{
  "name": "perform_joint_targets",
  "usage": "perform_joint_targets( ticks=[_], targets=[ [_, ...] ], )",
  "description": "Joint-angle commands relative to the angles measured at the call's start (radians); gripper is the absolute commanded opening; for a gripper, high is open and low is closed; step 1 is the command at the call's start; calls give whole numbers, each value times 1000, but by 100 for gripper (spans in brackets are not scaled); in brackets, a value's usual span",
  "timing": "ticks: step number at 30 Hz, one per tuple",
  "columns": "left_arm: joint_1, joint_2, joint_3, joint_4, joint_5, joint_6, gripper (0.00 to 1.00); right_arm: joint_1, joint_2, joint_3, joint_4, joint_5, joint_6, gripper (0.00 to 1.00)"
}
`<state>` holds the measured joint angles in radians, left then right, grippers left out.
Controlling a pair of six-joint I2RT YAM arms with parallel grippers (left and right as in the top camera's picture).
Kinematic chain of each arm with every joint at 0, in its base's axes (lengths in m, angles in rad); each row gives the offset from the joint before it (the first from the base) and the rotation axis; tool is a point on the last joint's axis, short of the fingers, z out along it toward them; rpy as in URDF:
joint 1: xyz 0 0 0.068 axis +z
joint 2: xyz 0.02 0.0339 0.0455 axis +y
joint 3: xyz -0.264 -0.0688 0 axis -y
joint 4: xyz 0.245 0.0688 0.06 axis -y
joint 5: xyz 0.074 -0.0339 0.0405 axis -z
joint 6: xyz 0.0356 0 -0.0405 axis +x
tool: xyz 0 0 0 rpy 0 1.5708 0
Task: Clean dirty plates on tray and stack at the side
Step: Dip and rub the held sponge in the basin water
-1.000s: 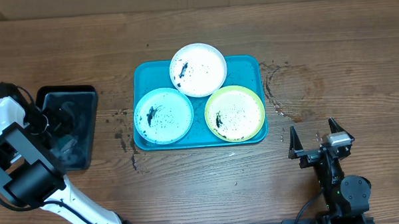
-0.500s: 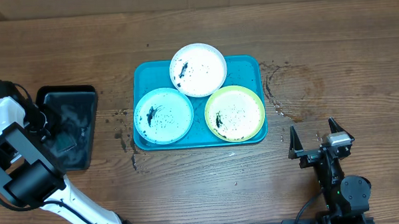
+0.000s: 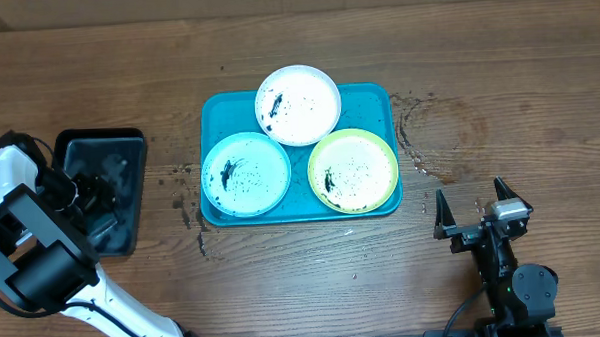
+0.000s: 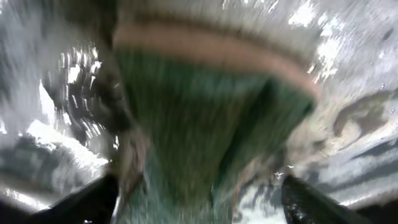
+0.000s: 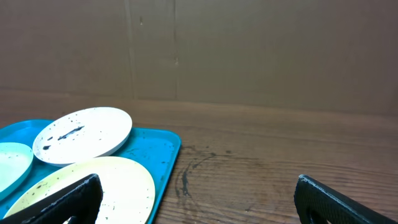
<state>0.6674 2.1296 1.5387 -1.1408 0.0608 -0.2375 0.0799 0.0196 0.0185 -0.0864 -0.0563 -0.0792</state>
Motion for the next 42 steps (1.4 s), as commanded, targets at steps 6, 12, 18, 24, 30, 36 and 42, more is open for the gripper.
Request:
perform_joint_targets(
  ticks=[6, 12, 18, 24, 30, 36, 42],
  targets=[
    [-8, 11, 2, -29, 17, 6, 4, -2, -3, -10, 6, -8, -3, 100],
    [-8, 11, 2, 6, 17, 6, 90, -2, -3, -10, 6, -8, -3, 100],
    [-8, 11, 2, 77, 17, 6, 100, -2, -3, -10, 6, -8, -3, 100],
    [-8, 11, 2, 104, 18, 6, 59, -2, -3, -10, 6, -8, -3, 100],
    [-8, 11, 17, 87, 18, 6, 4, -2, -3, -10, 6, -8, -4, 100],
    [-6, 11, 150, -42, 19, 5, 4, -2, -3, -10, 6, -8, -4, 100],
    [-6, 8, 414, -200, 121, 6, 4, -2, -3, -10, 6, -8, -3, 100]
  ],
)
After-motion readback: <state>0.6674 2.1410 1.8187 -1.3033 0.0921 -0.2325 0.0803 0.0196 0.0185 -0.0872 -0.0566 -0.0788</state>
